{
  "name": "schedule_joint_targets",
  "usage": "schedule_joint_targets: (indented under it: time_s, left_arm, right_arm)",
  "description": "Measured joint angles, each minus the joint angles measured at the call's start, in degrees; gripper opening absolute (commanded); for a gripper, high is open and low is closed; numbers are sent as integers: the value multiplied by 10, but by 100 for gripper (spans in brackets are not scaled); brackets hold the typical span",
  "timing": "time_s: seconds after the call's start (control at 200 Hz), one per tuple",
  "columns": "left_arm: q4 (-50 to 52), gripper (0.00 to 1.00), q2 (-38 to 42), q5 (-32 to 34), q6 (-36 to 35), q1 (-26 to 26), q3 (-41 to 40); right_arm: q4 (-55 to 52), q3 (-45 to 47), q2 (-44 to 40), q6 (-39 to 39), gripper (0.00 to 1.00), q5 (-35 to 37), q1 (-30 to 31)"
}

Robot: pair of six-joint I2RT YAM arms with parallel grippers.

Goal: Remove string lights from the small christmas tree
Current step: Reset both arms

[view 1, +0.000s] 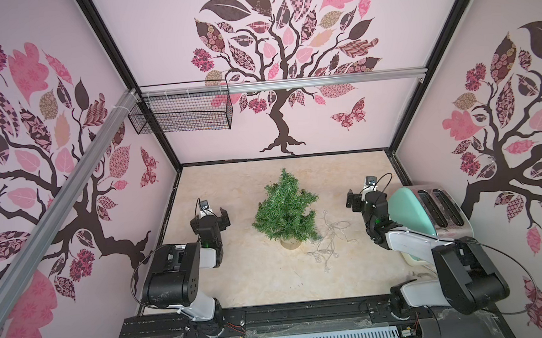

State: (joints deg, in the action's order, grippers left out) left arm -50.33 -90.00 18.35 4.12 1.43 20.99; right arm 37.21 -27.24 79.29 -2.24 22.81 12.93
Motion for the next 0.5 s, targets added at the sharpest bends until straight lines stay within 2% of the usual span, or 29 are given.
schedule_joint_targets:
  time_s: [0.195, 0.5]
  left_arm:
    - [0, 98, 0, 0, 0, 0, 0]
    - [0, 98, 0, -2, 0, -1, 0]
  right_arm:
    - [60, 7, 68, 34, 100, -10, -14]
    - [110, 17, 103, 23, 99, -110, -86]
